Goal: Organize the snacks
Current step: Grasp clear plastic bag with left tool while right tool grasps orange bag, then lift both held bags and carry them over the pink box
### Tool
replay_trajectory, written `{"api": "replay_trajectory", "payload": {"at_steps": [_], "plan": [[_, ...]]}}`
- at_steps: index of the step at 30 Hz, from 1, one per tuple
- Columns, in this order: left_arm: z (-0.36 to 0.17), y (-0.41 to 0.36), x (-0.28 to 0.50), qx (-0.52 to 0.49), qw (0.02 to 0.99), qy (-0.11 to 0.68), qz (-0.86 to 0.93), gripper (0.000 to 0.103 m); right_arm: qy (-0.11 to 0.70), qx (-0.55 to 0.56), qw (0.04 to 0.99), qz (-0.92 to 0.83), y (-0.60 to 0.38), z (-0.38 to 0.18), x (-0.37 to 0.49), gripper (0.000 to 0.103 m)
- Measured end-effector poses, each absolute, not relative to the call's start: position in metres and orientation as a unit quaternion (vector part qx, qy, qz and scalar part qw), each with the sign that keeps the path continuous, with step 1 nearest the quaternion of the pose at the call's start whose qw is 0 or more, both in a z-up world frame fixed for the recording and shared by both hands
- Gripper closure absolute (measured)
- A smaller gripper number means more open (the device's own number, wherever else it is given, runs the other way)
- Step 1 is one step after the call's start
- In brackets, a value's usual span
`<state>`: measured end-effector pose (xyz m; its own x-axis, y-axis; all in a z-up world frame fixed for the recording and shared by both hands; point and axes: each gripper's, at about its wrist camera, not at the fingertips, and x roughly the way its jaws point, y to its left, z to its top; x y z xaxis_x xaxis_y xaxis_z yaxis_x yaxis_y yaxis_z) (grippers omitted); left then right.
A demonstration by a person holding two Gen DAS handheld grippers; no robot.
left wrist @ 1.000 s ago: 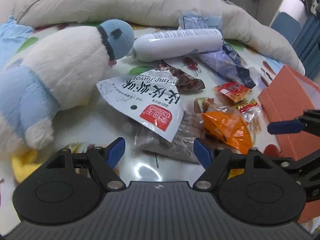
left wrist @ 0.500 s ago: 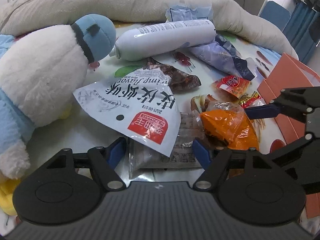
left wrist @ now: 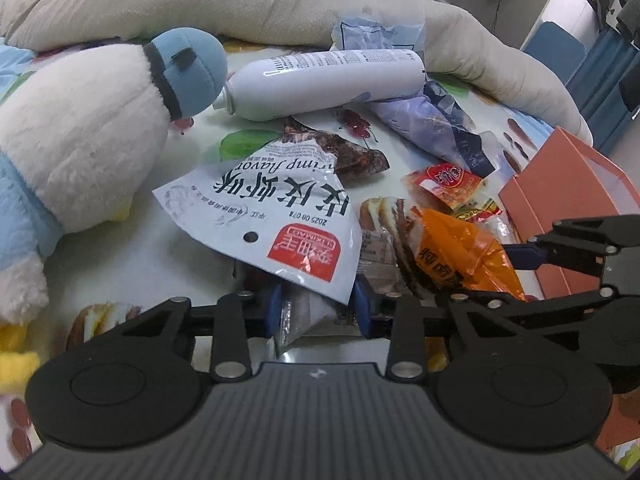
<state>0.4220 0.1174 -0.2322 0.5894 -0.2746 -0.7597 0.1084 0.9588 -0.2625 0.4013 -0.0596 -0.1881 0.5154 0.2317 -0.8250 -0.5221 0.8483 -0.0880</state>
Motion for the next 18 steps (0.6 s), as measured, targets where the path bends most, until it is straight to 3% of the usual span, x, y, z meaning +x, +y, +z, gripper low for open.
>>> {"api": "replay_trajectory", "payload": {"at_steps": [11, 18], "plan": [[-0.225, 0.109, 0.362, -0.104, 0.904, 0.401, -0.1, 0.073, 0.385, -0.116, 0.886, 0.233, -0.075, -0.178, 0.335, 0.055], [-0.217, 0.103, 0.315, -0.13, 0.914, 0.373, -0.094, 0.08, 0.353, -0.02, 0.915, 0.192, -0.09, -0.172, 0.283, 0.056]]}}
